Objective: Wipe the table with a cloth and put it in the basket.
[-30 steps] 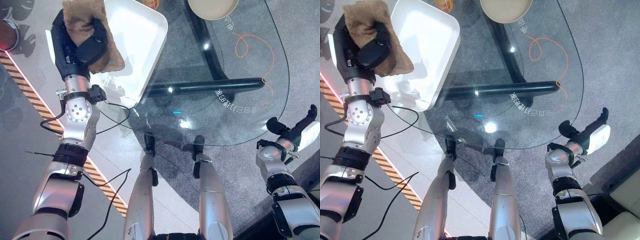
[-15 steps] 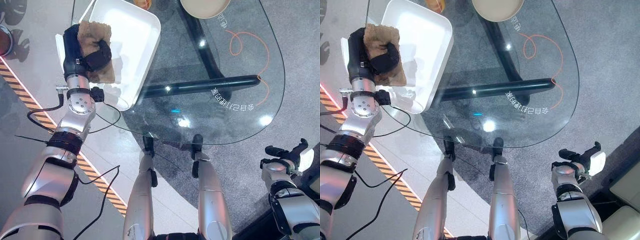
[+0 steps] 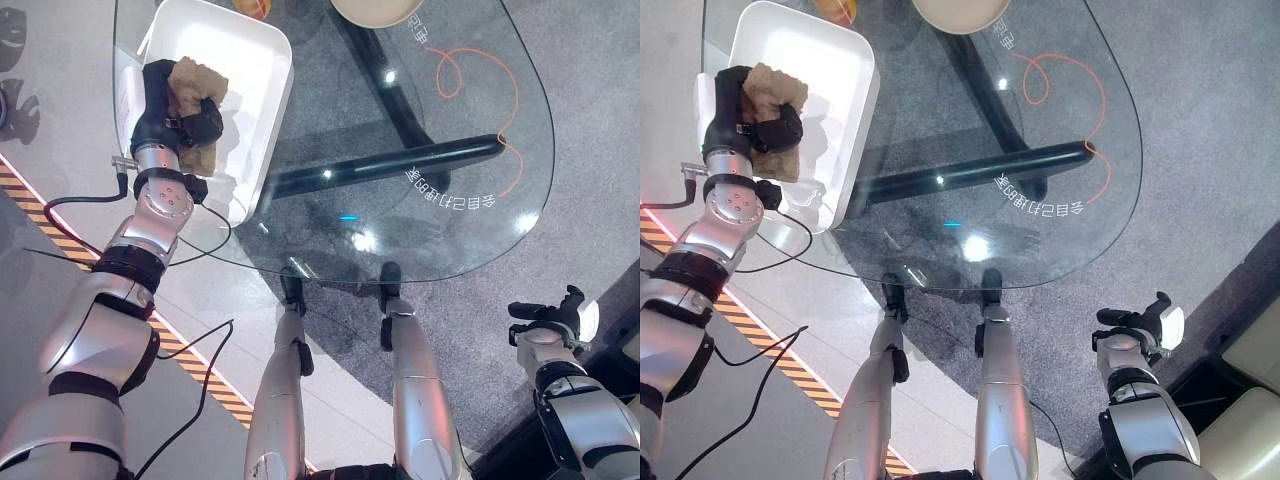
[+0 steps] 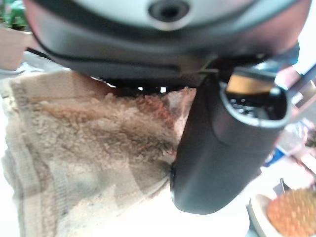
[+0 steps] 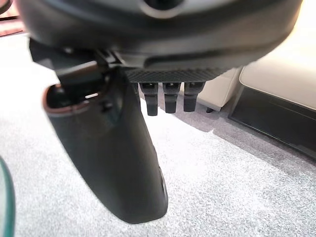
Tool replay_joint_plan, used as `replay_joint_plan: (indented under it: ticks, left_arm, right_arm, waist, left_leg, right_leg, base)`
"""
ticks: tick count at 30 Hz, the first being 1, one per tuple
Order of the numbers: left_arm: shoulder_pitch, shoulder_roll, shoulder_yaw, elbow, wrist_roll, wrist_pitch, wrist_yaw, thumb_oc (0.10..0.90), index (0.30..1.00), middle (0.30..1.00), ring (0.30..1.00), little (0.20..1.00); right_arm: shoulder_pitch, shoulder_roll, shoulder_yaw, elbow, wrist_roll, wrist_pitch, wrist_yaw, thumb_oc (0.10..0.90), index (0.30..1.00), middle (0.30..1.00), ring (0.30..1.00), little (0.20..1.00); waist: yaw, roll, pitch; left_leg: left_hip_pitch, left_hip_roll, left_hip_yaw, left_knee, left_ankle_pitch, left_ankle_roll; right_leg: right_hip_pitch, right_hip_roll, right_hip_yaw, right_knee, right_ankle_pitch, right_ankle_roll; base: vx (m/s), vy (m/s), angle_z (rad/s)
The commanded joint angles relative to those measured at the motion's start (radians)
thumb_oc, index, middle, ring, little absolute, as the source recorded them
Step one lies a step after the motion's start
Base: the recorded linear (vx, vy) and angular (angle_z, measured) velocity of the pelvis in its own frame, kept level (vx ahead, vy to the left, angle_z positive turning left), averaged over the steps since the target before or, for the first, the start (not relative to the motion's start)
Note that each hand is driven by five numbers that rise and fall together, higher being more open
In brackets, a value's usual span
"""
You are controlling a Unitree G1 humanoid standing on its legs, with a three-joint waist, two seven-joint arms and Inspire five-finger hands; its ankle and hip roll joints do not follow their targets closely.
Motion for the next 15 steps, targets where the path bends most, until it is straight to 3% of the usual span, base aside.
replay_joint_plan:
  ticks: [1, 15]
  left_arm:
    - [-0.198, 0.067, 0.049, 0.050, 0.039, -0.037, 0.058, 0.100, 0.300, 0.300, 0.300, 0.200]
    - [-0.211, 0.041, 0.035, 0.087, 0.023, 0.005, 0.035, 0.100, 0.300, 0.300, 0.300, 0.200]
  right_arm:
    - [0.038, -0.061, 0.018, 0.040, -0.008, 0.009, -0.020, 0.800, 0.900, 0.900, 0.900, 0.900]
    - [0.031, -0.044, 0.034, 0.037, -0.024, 0.005, -0.024, 0.800, 0.900, 0.900, 0.900, 0.900]
  waist:
    - [-0.015, 0.004, -0.025]
    - [-0.023, 0.001, -0.025]
  left_leg:
    - [0.005, 0.036, 0.063, 0.167, -0.182, -0.026]
    - [-0.018, 0.026, 0.045, 0.170, -0.178, -0.023]
  right_leg:
    - [0.053, 0.008, 0.020, -0.190, 0.110, 0.032]
    - [0.028, 0.028, 0.043, -0.184, 0.113, 0.025]
  base:
    - [0.03, 0.022, -0.03]
    - [0.01, 0.002, -0.02]
